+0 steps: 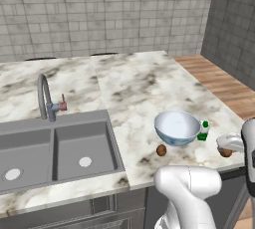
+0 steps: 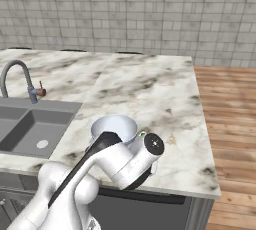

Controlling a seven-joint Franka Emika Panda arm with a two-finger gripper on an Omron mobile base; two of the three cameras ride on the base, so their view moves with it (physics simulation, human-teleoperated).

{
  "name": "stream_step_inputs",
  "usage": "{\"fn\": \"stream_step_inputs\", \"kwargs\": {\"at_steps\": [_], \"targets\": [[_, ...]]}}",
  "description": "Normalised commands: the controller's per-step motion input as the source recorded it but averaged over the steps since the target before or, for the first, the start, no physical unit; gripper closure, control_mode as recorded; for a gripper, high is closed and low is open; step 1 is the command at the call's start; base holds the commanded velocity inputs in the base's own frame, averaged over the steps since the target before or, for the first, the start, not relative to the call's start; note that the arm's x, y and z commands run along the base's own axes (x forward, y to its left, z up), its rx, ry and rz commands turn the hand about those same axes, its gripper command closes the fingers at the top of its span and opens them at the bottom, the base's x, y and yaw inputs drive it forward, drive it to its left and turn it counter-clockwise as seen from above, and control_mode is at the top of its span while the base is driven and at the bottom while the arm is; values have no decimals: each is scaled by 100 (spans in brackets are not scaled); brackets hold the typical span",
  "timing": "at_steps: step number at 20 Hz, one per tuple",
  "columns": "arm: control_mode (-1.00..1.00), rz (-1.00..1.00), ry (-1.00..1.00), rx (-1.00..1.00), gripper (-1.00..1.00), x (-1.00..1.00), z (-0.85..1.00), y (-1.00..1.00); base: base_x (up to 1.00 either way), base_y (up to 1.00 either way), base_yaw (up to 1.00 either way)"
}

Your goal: Gather the eggs and milk located in the vicinity of the sink area and place them right next to the bowl.

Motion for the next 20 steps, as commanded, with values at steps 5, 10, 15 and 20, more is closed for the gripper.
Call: {"fn": "stream_step_inputs", "kwargs": {"at_steps": [5, 10, 15, 20], "targets": [[-100, 0, 0, -1, 100, 54, -3, 2, 0, 0, 0], [-100, 0, 0, 0, 100, 9, -11, 3, 0, 0, 0], [-100, 0, 0, -1, 100, 2, -26, 0, 0, 0, 0], [-100, 0, 0, -11, 100, 21, -37, 13, 0, 0, 0]]}}
